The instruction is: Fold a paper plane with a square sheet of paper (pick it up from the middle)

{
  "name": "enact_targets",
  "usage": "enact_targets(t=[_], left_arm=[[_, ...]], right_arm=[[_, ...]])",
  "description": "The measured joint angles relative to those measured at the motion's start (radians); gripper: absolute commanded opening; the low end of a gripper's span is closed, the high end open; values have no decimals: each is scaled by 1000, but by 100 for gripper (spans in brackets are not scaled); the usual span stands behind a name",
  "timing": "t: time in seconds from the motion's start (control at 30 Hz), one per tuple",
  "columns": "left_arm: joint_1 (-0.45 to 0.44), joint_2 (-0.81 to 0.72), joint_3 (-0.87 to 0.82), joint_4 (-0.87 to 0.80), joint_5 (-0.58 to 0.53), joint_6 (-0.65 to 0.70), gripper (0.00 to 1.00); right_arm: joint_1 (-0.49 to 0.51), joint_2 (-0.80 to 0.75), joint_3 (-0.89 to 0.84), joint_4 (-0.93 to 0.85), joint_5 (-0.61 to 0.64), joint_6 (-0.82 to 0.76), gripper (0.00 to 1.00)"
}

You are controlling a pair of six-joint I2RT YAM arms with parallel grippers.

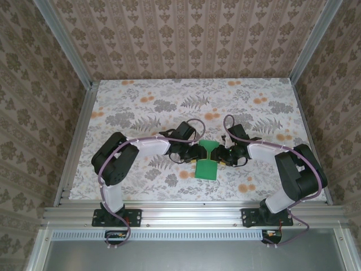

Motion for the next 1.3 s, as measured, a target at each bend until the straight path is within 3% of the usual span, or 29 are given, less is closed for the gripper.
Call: enact_targets(t=[0.4,0.5,0.63,0.7,1.0,1.17,1.3], left_arm=[[15,18,3,44,19,-33,36],[26,41,11,55,25,-43,27],[35,58,16,56,29,-55,6],[38,58,16,60,30,-60,2],[39,39,16,47,26,-66,0],[46,13,17,18,25,-63,0],[53,9,31,-56,13,-42,0]], right_arm=[[-8,0,-2,1,-10,-1,45],[-11,0,-2,0,-14,-3,45],[-14,-22,-2,-24,-15,-10,47],[-16,-52,-2,-48,-11,-19,49],[8,-364,-63,-103,35,-61,51],[121,-561,-153,-105,117,-84,51],[182,-615,-178,-122,187,-90,51]])
